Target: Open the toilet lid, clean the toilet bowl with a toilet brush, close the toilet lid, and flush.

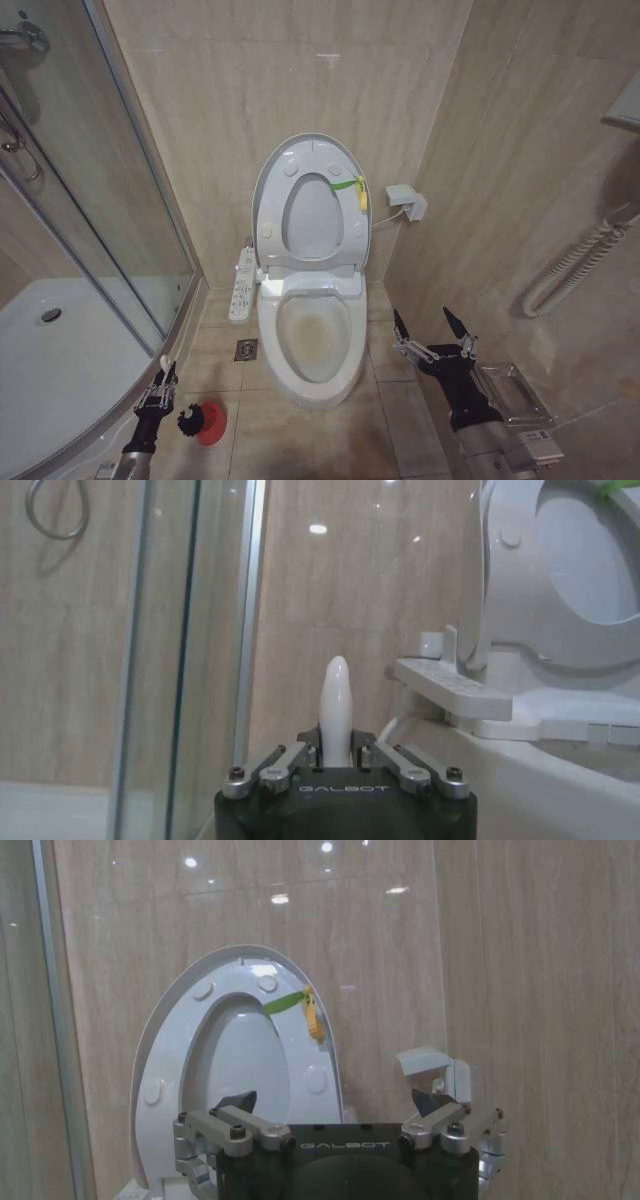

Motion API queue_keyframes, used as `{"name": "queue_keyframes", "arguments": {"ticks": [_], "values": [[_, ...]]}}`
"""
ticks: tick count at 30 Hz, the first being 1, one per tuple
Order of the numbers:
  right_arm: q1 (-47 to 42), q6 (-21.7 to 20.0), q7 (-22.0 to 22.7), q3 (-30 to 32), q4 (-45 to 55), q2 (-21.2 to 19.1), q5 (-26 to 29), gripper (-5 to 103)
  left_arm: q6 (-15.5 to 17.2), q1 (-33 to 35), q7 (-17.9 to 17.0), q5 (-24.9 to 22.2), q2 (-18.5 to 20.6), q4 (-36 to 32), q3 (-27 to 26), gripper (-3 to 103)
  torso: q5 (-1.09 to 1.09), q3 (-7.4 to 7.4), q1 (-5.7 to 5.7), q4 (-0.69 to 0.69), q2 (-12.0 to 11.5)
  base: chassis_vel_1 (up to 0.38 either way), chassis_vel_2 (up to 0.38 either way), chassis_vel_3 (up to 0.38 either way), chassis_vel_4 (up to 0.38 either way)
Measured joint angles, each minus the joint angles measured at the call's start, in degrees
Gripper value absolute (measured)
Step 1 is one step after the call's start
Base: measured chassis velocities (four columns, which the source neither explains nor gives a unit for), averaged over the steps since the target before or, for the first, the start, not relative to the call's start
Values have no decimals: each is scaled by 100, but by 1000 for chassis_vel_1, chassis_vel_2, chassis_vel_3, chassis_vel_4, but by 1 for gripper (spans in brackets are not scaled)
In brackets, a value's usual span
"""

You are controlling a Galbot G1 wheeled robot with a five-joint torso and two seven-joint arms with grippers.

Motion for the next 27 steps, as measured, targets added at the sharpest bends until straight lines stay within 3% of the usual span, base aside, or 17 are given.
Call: {"name": "queue_keyframes", "arguments": {"ticks": [27], "values": [[0,0,0,0,0,0,0,100,4,-715,460,-113,150,1054,421,19,-1,0,-1,-1,0,0,0,0,0]]}}
